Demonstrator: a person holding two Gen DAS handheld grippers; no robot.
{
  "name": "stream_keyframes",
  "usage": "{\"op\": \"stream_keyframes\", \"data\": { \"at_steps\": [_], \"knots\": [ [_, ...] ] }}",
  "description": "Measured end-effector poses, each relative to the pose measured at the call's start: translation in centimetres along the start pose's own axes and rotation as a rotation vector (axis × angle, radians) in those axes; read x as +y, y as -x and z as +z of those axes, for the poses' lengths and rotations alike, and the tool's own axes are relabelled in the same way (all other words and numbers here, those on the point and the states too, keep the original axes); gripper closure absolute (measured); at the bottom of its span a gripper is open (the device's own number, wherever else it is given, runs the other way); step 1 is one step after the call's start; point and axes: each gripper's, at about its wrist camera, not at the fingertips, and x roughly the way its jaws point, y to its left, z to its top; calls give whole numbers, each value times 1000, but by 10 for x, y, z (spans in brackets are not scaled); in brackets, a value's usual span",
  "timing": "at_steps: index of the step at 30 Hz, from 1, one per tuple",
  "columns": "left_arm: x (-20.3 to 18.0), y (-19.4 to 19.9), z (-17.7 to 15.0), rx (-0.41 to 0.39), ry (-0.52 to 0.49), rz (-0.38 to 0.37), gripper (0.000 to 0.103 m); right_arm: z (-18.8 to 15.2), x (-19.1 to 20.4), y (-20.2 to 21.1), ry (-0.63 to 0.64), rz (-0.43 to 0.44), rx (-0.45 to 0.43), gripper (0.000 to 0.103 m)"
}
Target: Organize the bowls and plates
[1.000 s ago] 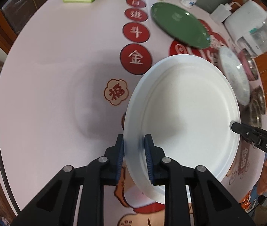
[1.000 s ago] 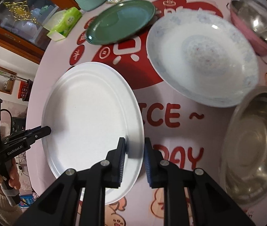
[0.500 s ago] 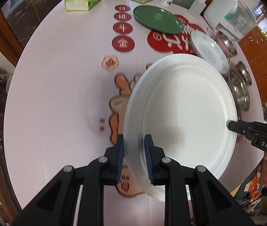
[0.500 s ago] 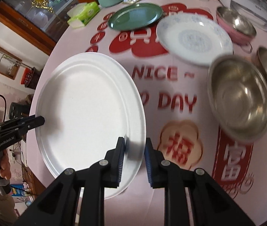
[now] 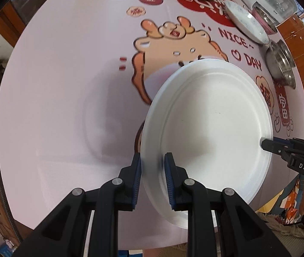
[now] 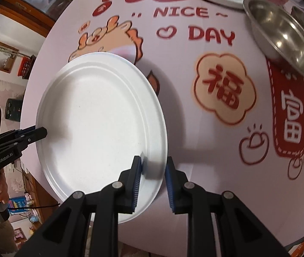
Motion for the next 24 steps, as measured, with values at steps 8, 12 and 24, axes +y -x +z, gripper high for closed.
{"op": "stream_keyframes", "data": {
  "at_steps": [8,12,24],
  "knots": [
    [4,-6,-6,13,18,-2,83,-3,7,-2,-6,3,14,81],
    [-1,-6,-2,-1,4,4,83,1,7,1,-5,-23,-14,81],
    [-17,-9,25,-30,-22,25,83,16,-4,7,-24,-46,-48,81]
  ]
}}
